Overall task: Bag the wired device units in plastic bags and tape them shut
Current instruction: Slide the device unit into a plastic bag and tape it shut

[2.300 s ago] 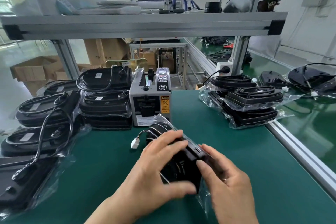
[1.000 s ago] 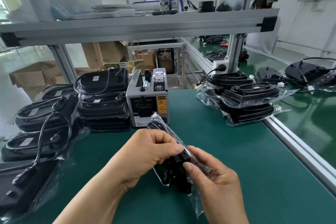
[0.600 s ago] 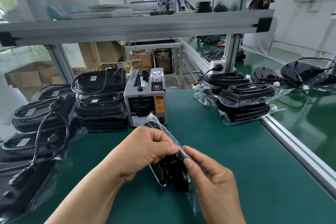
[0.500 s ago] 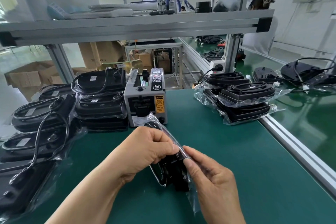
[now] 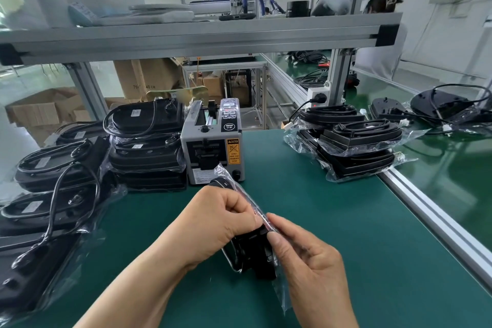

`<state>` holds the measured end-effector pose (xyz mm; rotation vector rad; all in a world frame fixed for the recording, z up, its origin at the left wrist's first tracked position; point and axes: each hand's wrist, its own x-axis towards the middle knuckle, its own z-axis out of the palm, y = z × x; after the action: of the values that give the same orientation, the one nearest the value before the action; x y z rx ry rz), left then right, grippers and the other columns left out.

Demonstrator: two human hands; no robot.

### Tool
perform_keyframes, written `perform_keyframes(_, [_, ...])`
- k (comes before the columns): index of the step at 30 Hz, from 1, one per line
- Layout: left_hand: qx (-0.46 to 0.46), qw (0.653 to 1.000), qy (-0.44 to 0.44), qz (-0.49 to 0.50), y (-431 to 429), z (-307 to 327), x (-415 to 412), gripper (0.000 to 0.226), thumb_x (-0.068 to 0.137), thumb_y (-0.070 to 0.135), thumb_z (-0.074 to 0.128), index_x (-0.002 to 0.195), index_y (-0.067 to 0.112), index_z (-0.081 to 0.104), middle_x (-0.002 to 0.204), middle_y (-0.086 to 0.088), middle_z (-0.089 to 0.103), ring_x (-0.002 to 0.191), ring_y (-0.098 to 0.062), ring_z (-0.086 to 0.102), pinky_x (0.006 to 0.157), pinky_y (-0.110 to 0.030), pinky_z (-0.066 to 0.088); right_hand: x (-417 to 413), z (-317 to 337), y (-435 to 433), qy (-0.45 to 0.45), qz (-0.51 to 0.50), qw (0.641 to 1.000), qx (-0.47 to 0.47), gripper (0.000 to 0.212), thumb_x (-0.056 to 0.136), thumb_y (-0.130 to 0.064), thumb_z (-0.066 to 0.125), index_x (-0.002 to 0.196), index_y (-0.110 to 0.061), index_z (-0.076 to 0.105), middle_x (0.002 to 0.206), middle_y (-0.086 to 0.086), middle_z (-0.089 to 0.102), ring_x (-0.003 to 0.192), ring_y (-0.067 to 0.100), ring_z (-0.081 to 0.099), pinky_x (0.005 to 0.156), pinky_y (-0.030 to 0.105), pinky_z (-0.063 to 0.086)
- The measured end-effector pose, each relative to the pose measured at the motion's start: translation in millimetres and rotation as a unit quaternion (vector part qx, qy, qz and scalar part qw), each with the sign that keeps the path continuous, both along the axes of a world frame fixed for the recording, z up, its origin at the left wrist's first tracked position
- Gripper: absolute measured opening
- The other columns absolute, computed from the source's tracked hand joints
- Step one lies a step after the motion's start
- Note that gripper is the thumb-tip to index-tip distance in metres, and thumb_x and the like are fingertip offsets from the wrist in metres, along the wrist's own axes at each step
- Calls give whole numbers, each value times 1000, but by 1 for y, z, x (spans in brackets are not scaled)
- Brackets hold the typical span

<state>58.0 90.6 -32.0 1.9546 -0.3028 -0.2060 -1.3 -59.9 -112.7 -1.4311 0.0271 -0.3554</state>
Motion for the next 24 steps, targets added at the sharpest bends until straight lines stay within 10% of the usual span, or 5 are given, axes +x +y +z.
perform_keyframes(14, [3,989,-82,126,-11,-30,-10,43,51,66,69,88,45,60,78,30,49,64,6,48,58,-8,40,-1,7,-1,-10,-3,1000,21,26,74,-16,75,100,-20,80,95,-6,79,93,7,74,75,11,54])
perform_keyframes(24, [-7,991,-63,118,-8,-30,-8,52,44,65,73,88,40,61,84,15,49,59,7,46,57,-10,42,-2,14,-4,13,12,1000,17,21,83,-9,74,91,-26,83,93,-5,79,91,7,74,73,12,55])
